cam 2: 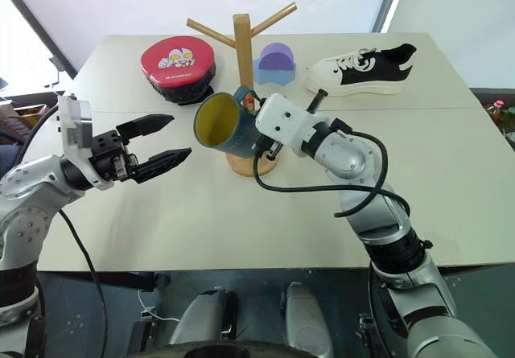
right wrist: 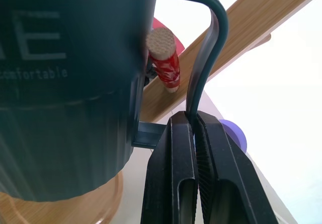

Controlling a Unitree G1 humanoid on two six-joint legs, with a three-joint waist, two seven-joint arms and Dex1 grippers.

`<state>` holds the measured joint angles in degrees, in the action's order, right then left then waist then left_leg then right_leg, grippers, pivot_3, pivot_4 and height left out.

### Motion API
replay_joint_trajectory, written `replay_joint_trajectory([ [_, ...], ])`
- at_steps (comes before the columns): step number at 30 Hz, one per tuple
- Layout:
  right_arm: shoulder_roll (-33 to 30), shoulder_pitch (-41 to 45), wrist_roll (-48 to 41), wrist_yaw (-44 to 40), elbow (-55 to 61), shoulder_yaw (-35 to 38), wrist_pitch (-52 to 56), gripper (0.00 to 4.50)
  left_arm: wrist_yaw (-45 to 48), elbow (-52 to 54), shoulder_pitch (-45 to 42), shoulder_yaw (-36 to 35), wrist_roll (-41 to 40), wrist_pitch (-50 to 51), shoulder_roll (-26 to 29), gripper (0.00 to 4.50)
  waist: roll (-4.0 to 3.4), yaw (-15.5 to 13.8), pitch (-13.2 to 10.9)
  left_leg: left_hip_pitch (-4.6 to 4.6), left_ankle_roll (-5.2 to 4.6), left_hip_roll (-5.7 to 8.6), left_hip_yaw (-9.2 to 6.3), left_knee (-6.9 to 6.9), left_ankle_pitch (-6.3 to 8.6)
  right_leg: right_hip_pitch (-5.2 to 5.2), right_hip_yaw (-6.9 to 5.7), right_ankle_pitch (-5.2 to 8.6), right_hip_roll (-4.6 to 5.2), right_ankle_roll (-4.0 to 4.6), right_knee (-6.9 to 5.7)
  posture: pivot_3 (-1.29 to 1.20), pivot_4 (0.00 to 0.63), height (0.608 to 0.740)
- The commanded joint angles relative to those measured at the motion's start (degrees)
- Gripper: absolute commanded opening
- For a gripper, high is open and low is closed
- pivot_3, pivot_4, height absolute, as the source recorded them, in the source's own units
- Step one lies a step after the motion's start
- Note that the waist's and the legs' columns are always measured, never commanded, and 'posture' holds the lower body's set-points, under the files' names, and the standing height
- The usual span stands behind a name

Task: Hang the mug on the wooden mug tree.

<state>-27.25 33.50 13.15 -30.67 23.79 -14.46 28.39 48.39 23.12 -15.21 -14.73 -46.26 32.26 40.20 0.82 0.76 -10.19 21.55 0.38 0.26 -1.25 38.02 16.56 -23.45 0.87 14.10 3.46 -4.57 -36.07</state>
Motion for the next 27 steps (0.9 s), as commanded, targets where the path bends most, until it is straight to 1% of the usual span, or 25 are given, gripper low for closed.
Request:
replay_joint_trajectory([
  [1, 0.53, 1.4, 0.65, 0.19, 1.0, 0.16, 0.21, 0.06, -0.61, 2.03, -0.53, -1.74, -1.48, 0.06, 0.41, 4.5, 0.0, 0.03, 0.0, 0.0, 0.0, 0.0, 0.0, 0.0, 0.0, 0.0, 0.0, 0.0, 0.0, 0.0, 0.01, 0.0, 0.15, 0.735],
  [2, 0.69, 1.46, 0.52, 0.16, 0.94, 0.25, 0.34, 0.06, -0.77, 2.07, -0.54, -1.73, -1.61, 0.05, 0.45, 4.5, 0.0, 0.04, 0.0, 0.0, 0.0, 0.0, 0.0, 0.0, 0.0, 0.0, 0.0, 0.0, 0.0, 0.0, 0.01, 0.0, 0.15, 0.735],
  [5, 0.92, 1.76, 0.63, 0.42, 0.93, 0.39, 0.24, 0.95, -1.14, 2.12, -0.55, -1.67, -1.84, -0.02, 0.4, 4.5, 0.0, 0.05, 0.0, 0.0, 0.0, 0.0, 0.0, -0.01, 0.0, 0.0, 0.0, 0.0, -0.01, 0.0, 0.0, 0.0, 0.15, 0.735],
  [8, -0.23, 1.28, 0.92, 0.13, 1.63, 1.01, -0.98, 2.4, -1.45, 2.08, -0.35, -1.44, -1.63, -0.3, 0.2, 4.5, 0.0, 0.05, 0.0, 0.0, 0.0, 0.0, 0.0, -0.01, 0.0, 0.0, 0.0, 0.0, -0.01, 0.0, 0.0, 0.0, 0.15, 0.735],
  [13, -4.52, -2.46, -2.45, -2.64, 3.26, 5.56, -4.88, 2.4, -2.07, 0.53, 0.29, -1.89, -1.29, -0.79, -0.72, 4.5, 0.02, -0.15, -0.02, 0.01, 0.0, 0.01, -0.01, -0.01, 0.0, 0.02, -0.02, 0.01, 0.0, 0.01, 0.04, 0.0, 0.15, 0.735],
  [16, -5.32, -4.63, -6.2, -4.08, 3.98, 9.12, -6.78, 2.4, -2.45, -1.0, 0.99, -2.39, -0.76, -1.25, -1.21, 4.5, 0.05, -0.05, -0.04, 0.01, 0.0, 0.01, 0.02, -0.01, 0.0, 0.03, -0.01, 0.0, 0.0, 0.0, 0.06, 0.0, 0.15, 0.735],
  [17, -5.83, -6.27, -8.41, -5.16, 4.08, 11.3, -7.85, 2.4, -2.88, -1.94, 1.58, -2.61, -0.12, -1.45, -1.27, 4.5, 0.06, -0.02, -0.05, 0.01, 0.0, 0.01, 0.02, -0.01, 0.0, 0.03, 0.0, 0.0, 0.0, 0.0, 0.06, 0.0, 0.15, 0.735],
  [19, -3.51, -13.17, -17.15, -6.25, 2.43, 20.35, -8.95, 2.4, -7.0, -7.05, 3.19, -3.98, 3.47, -3.15, -2.8, 4.5, 0.07, -0.07, -0.04, -0.01, 0.0, -0.01, 0.01, -0.03, 0.0, 0.03, 0.0, 0.0, -0.01, 0.0, 0.06, 0.0, 0.15, 0.735],
  [20, -2.44, -15.64, -20.17, -6.19, 1.63, 23.4, -9.18, 2.4, -8.33, -8.73, 3.76, -4.37, 5.07, -4.26, -3.46, 4.5, 0.11, -0.21, -0.01, -0.05, 0.0, -0.01, 0.01, -0.08, 0.0, 0.07, 0.0, 0.0, -0.01, -0.01, 0.06, 0.0, 0.15, 0.735],
  [23, 0.34, -20.91, -23.82, -4.44, -1.83, 27.46, -10.34, 2.4, -11.52, -12.66, 5.49, -4.06, 9.92, -7.72, -5.38, 4.5, 0.1, -0.14, -0.06, -0.03, -0.02, -0.01, -0.06, -0.12, 0.01, 0.06, 0.0, -0.01, -0.02, -0.04, 0.06, 0.0, 0.15, 0.735],
  [24, 1.16, -22.96, -23.55, -3.42, -3.73, 28.14, -12.06, 2.4, -13.15, -14.32, 6.48, -4.02, 12.0, -9.43, -6.58, 4.5, 0.1, -0.09, -0.06, -0.06, -0.02, -0.01, -0.04, -0.11, 0.01, 0.09, 0.01, 0.0, 0.0, -0.03, 0.06, 0.0, 0.15, 0.735],
  [25, 3.22, -24.59, -25.08, -2.21, -5.36, 29.58, -12.59, 2.4, -14.91, -16.21, 7.75, -4.22, 13.86, -11.07, -8.03, 4.5, 0.1, -0.06, -0.06, -0.07, -0.02, -0.01, -0.03, -0.1, 0.01, 0.09, 0.02, 0.0, 0.0, -0.03, 0.06, 0.0, 0.15, 0.735],
  [27, 5.78, -25.8, -27.28, -0.4, -7.33, 31.35, -13.3, 2.4, -16.53, -18.18, 9.16, -4.57, 15.64, -13.05, -9.87, 4.5, 0.09, 0.09, -0.06, -0.12, -0.02, -0.04, 0.0, -0.1, 0.01, 0.11, 0.06, 0.0, 0.01, -0.02, 0.05, 0.0, 0.15, 0.735],
])
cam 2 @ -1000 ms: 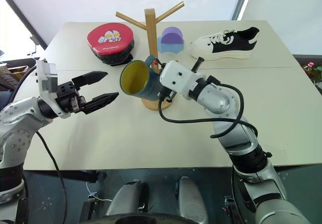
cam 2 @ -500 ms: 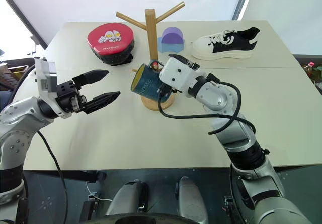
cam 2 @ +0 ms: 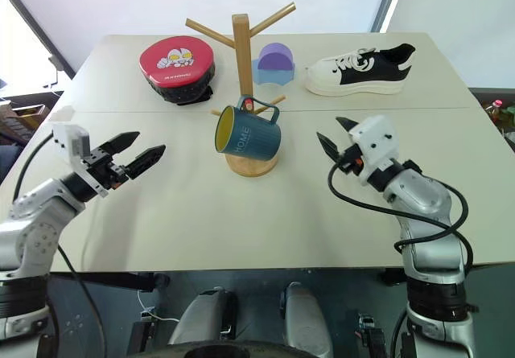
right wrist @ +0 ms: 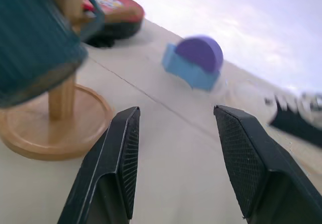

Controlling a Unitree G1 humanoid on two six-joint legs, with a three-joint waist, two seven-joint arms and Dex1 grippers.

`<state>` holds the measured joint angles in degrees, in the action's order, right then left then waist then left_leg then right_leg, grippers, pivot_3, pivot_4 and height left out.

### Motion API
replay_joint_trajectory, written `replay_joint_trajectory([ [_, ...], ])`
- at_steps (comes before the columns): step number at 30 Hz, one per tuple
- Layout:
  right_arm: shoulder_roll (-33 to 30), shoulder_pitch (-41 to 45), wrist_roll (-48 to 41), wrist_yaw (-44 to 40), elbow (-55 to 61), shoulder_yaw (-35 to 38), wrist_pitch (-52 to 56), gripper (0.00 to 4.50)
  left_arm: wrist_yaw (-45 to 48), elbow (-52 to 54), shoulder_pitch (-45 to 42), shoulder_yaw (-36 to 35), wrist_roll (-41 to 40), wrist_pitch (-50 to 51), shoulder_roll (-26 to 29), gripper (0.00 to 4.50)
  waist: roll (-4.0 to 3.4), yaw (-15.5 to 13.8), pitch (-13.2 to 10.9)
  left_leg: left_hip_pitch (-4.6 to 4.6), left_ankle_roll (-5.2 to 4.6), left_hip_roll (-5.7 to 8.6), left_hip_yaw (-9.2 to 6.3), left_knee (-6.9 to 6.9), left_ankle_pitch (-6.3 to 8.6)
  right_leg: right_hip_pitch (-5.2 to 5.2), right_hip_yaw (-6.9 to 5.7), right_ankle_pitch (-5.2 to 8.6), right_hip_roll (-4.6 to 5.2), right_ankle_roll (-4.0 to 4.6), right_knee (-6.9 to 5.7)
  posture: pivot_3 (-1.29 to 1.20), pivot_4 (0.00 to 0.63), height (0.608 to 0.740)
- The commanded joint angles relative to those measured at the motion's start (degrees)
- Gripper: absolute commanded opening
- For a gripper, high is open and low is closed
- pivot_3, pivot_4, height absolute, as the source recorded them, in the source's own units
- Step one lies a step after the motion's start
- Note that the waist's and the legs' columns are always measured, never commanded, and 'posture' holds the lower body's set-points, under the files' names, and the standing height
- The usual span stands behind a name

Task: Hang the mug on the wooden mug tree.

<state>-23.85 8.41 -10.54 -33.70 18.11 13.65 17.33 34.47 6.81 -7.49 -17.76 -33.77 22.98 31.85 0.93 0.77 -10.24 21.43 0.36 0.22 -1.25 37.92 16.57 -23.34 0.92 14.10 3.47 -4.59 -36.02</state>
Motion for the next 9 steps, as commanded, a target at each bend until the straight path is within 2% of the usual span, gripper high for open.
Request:
replay_joint_trajectory([
  [1, 3.24, -1.2, -3.9, 3.34, -3.51, 3.89, -3.41, 2.4, -3.25, -2.41, 2.43, -1.43, 4.24, -5.27, -2.49, 4.5, -0.02, 0.15, -0.01, 0.02, 0.0, 0.0, 0.03, -0.01, 0.0, -0.05, 0.03, 0.0, 0.0, 0.0, -0.01, 0.0, 0.15, 0.735],
  [5, 4.54, -1.63, -4.16, 5.3, -9.4, 5.0, -6.98, 2.4, -4.85, -3.24, 4.28, -1.49, 6.17, -8.26, -5.14, 4.5, -0.02, -0.12, -0.02, 0.04, 0.01, -0.01, 0.03, 0.0, 0.0, -0.07, 0.06, 0.0, 0.05, 0.02, 0.0, 0.0, 0.15, 0.735],
  [9, 3.42, -2.01, -3.67, 3.79, -14.51, 3.62, -10.85, 2.4, -4.84, -3.57, 5.29, -1.6, 6.19, -9.56, -6.43, 4.5, -0.02, -0.2, -0.02, 0.05, 0.01, -0.01, 0.04, 0.01, 0.0, -0.06, 0.06, 0.01, 0.09, 0.03, 0.01, 0.0, 0.15, 0.735],
])
